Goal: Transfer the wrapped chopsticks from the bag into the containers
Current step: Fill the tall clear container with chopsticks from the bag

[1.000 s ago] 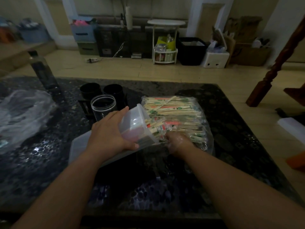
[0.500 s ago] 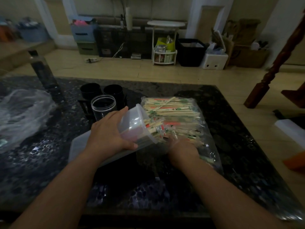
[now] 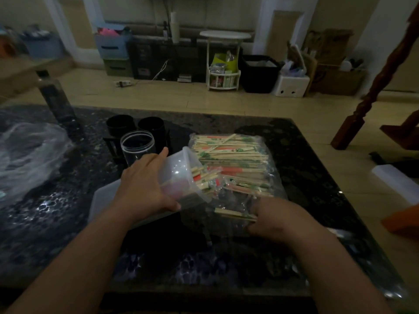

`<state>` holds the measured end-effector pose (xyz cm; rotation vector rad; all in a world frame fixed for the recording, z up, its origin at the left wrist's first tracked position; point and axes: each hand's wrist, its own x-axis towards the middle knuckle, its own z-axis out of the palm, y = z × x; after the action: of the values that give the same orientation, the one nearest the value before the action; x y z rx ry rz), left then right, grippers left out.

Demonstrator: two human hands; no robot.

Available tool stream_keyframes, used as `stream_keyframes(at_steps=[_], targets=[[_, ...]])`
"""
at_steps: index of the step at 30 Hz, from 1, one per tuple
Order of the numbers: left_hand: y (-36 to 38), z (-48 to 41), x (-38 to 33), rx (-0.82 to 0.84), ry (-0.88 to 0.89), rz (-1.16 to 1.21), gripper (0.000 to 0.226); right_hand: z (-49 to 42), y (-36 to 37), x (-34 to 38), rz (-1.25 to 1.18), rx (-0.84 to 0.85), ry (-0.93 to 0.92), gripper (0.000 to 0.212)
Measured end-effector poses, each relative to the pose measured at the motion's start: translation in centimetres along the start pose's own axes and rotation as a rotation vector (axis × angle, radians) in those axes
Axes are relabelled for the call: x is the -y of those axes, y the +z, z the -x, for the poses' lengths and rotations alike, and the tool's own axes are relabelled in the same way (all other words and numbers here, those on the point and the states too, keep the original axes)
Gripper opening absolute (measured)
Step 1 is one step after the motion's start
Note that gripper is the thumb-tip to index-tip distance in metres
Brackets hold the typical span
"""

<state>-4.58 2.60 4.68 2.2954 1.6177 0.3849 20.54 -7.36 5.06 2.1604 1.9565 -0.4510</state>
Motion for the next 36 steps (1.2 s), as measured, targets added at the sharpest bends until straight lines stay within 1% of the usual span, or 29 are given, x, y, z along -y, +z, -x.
stream_keyframes(at_steps=[2, 5, 7, 8, 10, 12, 14, 16, 18, 22, 23, 24, 26, 27, 29, 31, 34, 36], targets=[[0.0, 0.1, 0.0, -0.017, -0.007, -0.008, 0.138, 0.4, -1.4, 0.2, -0.002, -0.11, -0.041, 0.028], [0.2, 0.1, 0.0, -0.069, 0.002, 0.004, 0.132, 1.2, -3.4, 0.7, -0.038, -0.307, -0.132, 0.026], [0.3, 0.1, 0.0, -0.087, 0.013, 0.017, 0.13, 1.3, -3.9, 0.8, -0.038, -0.481, -0.192, 0.017], [0.4, 0.1, 0.0, -0.09, 0.019, 0.023, 0.129, 1.1, -3.8, 0.9, -0.045, -0.575, -0.233, 0.015], [0.5, 0.1, 0.1, -0.079, 0.026, 0.033, 0.128, 0.1, -2.9, 0.9, -0.025, -0.749, -0.343, 0.021], [0.6, 0.0, 0.2, -0.069, 0.032, 0.037, 0.13, -0.9, -2.1, 0.9, -0.026, -0.857, -0.401, 0.025], [0.6, 0.0, 0.3, -0.065, 0.032, 0.048, 0.132, -1.5, -1.4, 0.7, -0.062, -0.909, -0.415, 0.024], [0.5, 0.1, 0.3, -0.055, 0.034, 0.046, 0.132, -1.5, -1.3, 0.7, -0.147, -1.005, -0.42, 0.026], [0.5, 0.1, 0.2, -0.051, 0.037, 0.027, 0.13, -1.2, -1.3, 1.0, -0.283, -1.101, -0.428, 0.03], [0.4, 0.1, 0.1, -0.05, 0.034, 0.033, 0.131, -1.5, -1.4, 1.1, -0.578, -1.243, -0.337, 0.031], [0.4, 0.1, 0.2, -0.05, 0.034, 0.044, 0.131, -1.5, -1.6, 1.2, -0.722, -1.266, -0.323, 0.03], [0.4, 0.1, 0.2, -0.046, 0.031, 0.055, 0.131, -1.3, -2.0, 1.4, -0.918, -1.265, -0.298, 0.029], [0.4, 0.2, 0.2, -0.037, 0.024, 0.069, 0.131, -0.8, -2.7, 2.0, -1.315, -1.192, -0.214, 0.03], [0.4, 0.2, 0.1, -0.037, 0.024, 0.069, 0.131, -0.6, -2.8, 2.3, -1.442, -1.141, -0.176, 0.032], [0.4, 0.3, -0.2, -0.037, 0.029, 0.06, 0.132, -0.4, -2.8, 2.8, -1.558, -1.055, -0.131, 0.036], [0.4, 0.2, -0.3, -0.042, 0.039, 0.043, 0.137, -0.6, -2.7, 3.1, -1.633, -0.981, -0.111, 0.036], [0.6, 0.2, -0.2, -0.053, 0.051, 0.032, 0.137, -0.9, -2.5, 3.4, -1.715, -0.898, -0.081, 0.025], [0.6, 0.2, -0.2, -0.06, 0.052, 0.033, 0.137, -1.1, -2.3, 3.6, -1.723, -0.891, -0.135, 0.017]])
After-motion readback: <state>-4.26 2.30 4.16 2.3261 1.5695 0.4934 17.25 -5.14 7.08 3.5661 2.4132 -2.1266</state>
